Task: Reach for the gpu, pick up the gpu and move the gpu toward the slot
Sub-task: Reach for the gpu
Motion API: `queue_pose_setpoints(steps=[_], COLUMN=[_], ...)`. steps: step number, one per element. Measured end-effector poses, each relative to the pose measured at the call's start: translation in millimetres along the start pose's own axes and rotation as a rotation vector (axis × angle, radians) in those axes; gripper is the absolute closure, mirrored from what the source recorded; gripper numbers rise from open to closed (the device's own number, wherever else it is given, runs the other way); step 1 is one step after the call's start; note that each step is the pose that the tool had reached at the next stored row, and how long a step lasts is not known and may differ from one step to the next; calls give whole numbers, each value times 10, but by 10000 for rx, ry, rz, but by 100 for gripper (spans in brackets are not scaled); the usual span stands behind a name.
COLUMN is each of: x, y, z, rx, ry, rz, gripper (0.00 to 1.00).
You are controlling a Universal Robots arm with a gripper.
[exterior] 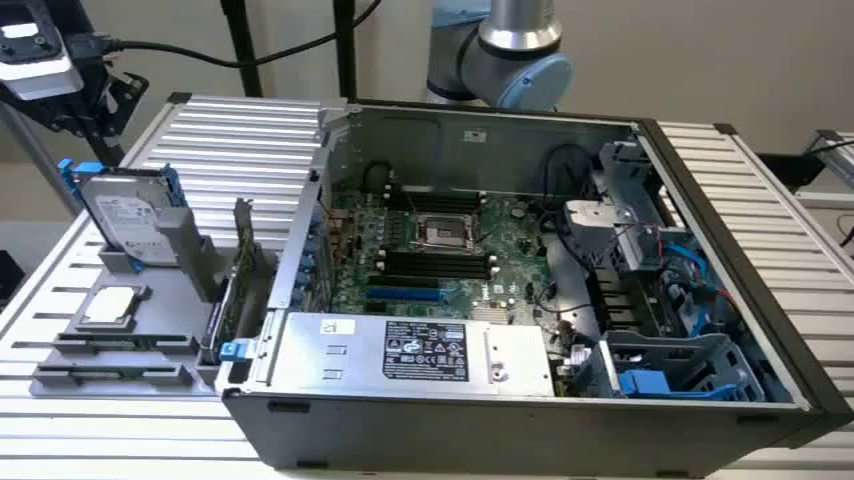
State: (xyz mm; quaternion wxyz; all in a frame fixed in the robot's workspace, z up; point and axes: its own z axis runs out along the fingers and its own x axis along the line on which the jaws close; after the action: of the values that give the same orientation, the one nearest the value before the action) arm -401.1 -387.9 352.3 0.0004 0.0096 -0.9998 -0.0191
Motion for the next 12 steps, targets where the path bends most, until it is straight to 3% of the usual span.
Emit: queue_pose_setpoints(steps=[12], x=[0], y=[0], z=[0], rx=[0], ry=[0], rz=[0], gripper=[89])
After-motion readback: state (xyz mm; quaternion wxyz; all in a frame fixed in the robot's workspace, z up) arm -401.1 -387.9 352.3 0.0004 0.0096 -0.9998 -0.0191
